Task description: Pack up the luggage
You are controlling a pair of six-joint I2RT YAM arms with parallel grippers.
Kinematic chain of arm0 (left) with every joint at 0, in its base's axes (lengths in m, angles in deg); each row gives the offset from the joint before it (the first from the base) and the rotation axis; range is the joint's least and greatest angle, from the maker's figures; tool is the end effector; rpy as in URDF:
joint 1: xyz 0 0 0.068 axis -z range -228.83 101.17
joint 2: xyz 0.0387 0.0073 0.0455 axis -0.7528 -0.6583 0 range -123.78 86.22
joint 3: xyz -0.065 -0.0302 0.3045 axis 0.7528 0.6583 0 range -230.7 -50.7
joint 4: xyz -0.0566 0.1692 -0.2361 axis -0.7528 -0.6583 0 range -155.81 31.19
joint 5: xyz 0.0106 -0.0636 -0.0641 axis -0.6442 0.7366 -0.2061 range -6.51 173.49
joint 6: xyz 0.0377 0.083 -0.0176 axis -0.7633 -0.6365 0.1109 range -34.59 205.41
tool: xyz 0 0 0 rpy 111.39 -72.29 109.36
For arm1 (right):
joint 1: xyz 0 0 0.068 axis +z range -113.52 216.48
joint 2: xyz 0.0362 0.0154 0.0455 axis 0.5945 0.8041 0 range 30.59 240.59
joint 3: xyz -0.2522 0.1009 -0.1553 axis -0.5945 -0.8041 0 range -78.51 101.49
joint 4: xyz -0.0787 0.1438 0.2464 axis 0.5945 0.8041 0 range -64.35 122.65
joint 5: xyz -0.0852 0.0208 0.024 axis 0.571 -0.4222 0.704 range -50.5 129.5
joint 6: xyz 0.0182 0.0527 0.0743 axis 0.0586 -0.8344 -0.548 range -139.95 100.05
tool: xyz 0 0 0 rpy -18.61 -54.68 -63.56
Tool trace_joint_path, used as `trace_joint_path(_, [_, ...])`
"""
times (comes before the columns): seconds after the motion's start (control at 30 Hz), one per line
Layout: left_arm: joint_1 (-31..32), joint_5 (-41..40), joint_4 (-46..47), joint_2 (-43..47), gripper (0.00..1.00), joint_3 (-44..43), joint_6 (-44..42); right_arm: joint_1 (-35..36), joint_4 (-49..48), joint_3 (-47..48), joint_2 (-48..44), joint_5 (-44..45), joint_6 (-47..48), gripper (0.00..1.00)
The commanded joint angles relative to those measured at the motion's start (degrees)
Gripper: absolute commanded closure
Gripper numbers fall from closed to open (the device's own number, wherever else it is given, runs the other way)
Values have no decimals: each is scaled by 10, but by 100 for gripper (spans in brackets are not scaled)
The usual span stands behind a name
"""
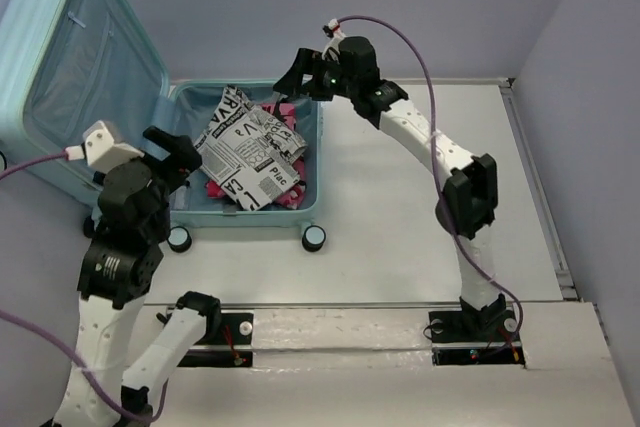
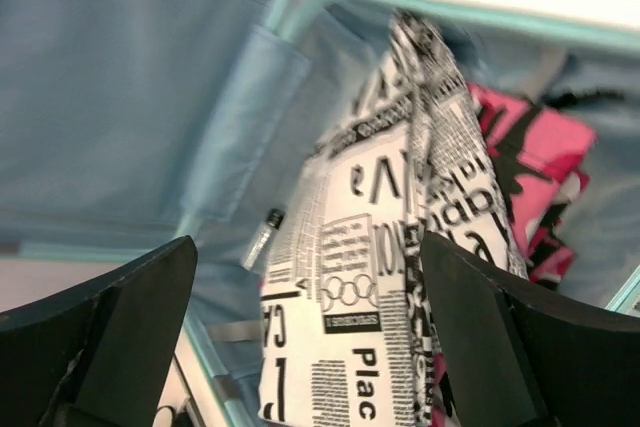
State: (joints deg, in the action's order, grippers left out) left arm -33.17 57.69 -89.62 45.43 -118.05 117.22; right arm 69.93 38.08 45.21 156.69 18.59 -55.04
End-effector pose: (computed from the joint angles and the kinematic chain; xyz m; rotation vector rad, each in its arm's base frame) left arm 0.1666 -0.0089 0.4814 -0.5645 1.5440 -0.2638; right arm 0.5097 0.3726 0.3695 -0.2502 1.9614 1.1474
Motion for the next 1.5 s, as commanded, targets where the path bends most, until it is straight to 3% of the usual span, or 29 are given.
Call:
trace_joint_path(0.0, [-3, -192, -164, 41, 1, -62, 6, 5, -52, -130, -151, -12, 78, 5])
trace_joint_path(0.2, [-3, -353, -342, 60, 1, -124, 50, -7, -78, -332, -309, -12, 109, 10])
trace_joint_path(0.3, [-2, -417, -341, 56, 6, -150, 44, -12, -83, -389, -343, -36, 123, 10])
trace_joint_path(0.37, [1, -447, -333, 7, 10, -167, 44, -17, -89, -412, -354, -40, 127, 10])
trace_joint_path(0.5, [-1, -497, -249, -95, 11, -241, -51, -23, -92, -453, -382, -57, 138, 10])
trace_joint_path(0.57, [-29, -484, -149, -138, 10, -278, -170, -29, -93, -469, -397, -62, 143, 10])
trace_joint_path(0.6, [-60, -466, -126, -163, 10, -289, -189, -29, -93, -473, -401, -63, 143, 10])
trace_joint_path(0.87, [-143, -421, -136, -228, 14, -279, -149, -34, -94, -495, -426, -62, 156, 10])
trace_joint_path(1.13, [-189, -445, -59, -170, 27, -107, -205, -39, -94, -506, -425, -67, 156, 10])
trace_joint_path(1.37, [-222, -442, -65, -219, 27, -115, -182, -39, -94, -513, -437, -70, 159, 10])
trace_joint_path(1.47, [-256, -418, -102, -273, 36, -163, -144, -39, -94, -515, -442, -75, 162, 10])
